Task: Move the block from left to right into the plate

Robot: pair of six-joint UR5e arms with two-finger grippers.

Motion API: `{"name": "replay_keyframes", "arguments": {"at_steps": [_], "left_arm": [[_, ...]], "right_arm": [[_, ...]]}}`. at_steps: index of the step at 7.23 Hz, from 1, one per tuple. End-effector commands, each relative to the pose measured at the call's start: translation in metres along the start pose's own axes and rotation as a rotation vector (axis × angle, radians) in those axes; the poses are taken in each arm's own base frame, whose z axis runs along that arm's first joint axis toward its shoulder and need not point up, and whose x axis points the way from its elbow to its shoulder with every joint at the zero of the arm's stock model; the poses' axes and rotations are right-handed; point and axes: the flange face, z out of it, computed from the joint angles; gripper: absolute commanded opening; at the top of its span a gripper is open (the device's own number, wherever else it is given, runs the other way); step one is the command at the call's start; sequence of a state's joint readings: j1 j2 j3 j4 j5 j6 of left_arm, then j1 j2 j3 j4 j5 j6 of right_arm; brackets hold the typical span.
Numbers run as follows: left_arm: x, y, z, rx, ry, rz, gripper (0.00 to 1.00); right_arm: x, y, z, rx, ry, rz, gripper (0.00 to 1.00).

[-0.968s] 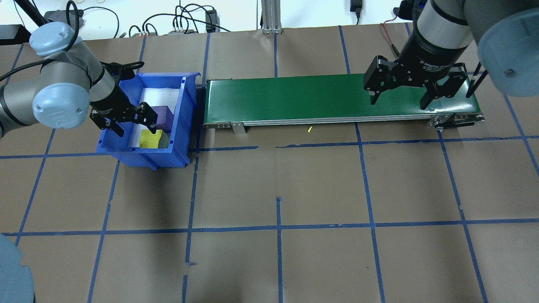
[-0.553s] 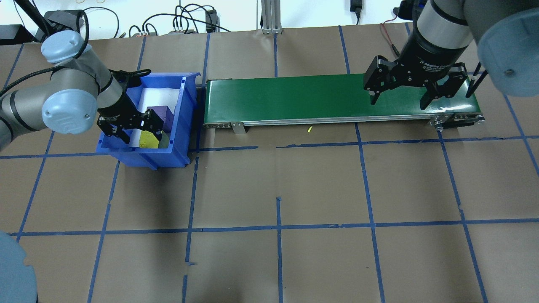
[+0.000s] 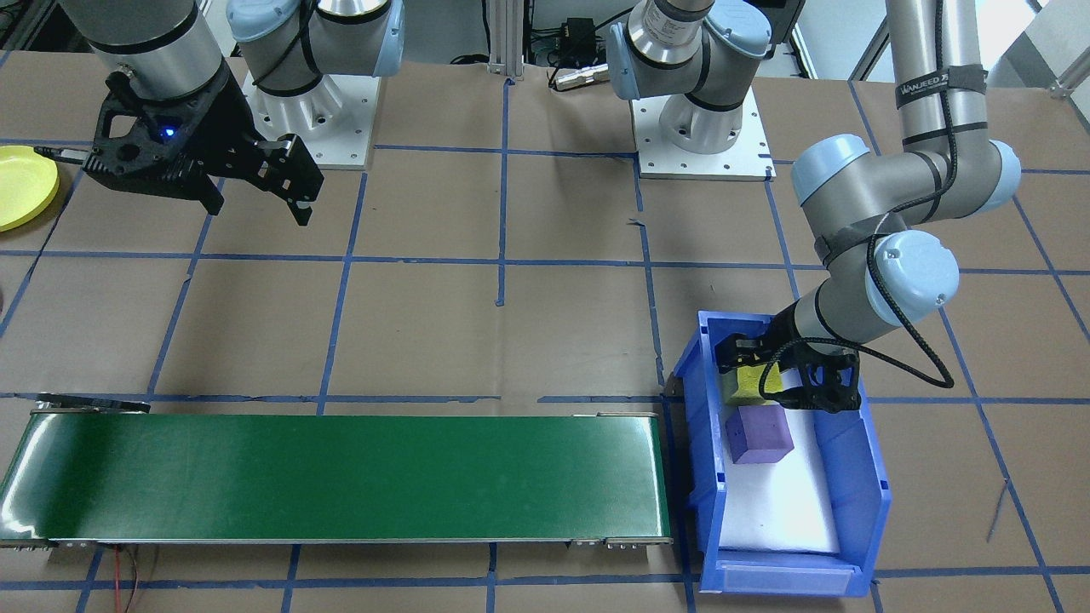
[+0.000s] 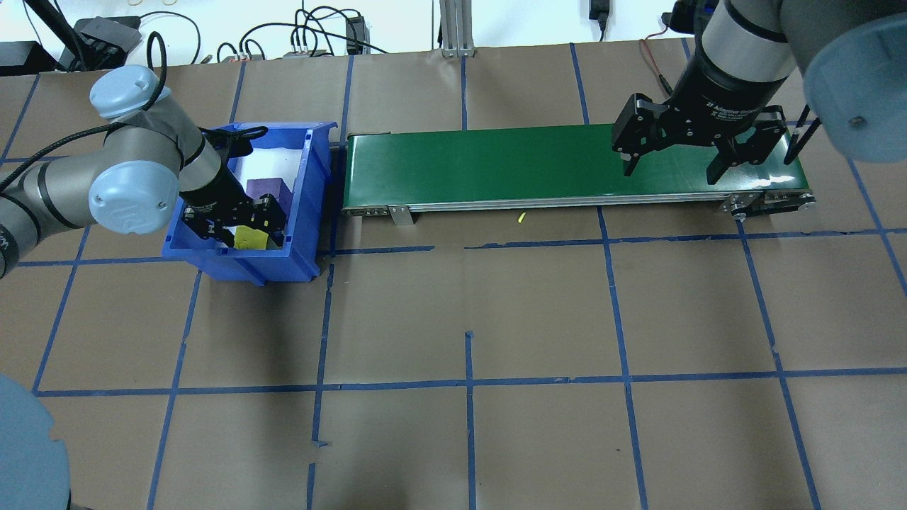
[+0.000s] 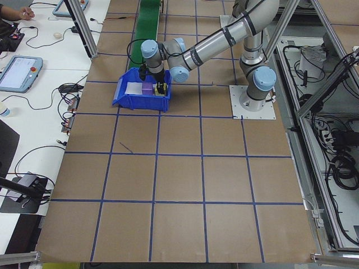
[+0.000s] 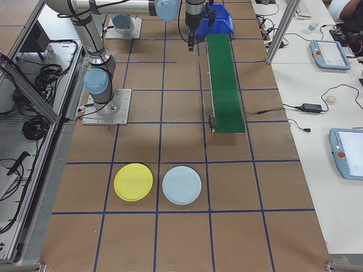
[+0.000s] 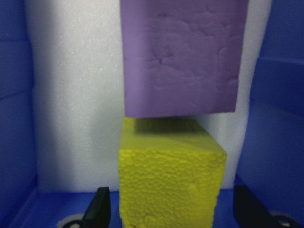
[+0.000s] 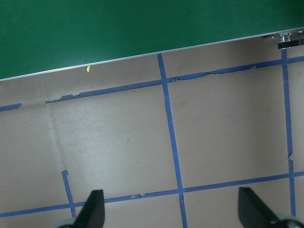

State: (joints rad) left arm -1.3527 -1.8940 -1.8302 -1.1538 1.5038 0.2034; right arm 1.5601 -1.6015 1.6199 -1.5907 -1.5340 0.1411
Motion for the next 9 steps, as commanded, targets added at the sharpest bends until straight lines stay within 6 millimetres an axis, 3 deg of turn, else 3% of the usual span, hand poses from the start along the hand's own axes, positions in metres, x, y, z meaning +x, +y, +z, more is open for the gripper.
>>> {"name": "replay_keyframes", "arguments": {"at_steps": [1,3,4,5,6,8,9], "left_arm": [[0.0,-0.005,-0.011,0.031,-0.006,0.002,0.16],[0.061,-0.008,-0.097,0.119,-0.06,0.069,0.16],[0.065,-0.009,-0.128,0.118,-0.103,0.05,0.16],[0.075,-0.006,-0.145,0.146,-0.109,0.061,0.17],[0.099,-0.002,-0.151,0.166,-0.106,0.059,0.17],[0.182,0.001,-0.132,0.222,-0.084,0.034,0.17],[0.197,-0.009,-0.115,0.242,-0.081,0.059,0.17]], "right_arm": [[-0.001,0.0,0.0,0.0,0.0,-0.001,1.0],[0.0,0.0,0.0,0.0,0.0,0.0,1.0],[0.0,0.0,0.0,0.0,0.0,0.0,1.0],[-0.001,0.0,0.0,0.0,0.0,-0.001,1.0],[0.0,0.0,0.0,0.0,0.0,0.0,1.0],[-0.001,0.0,0.0,0.0,0.0,-0.001,1.0],[0.0,0.0,0.0,0.0,0.0,0.0,1.0]]}}
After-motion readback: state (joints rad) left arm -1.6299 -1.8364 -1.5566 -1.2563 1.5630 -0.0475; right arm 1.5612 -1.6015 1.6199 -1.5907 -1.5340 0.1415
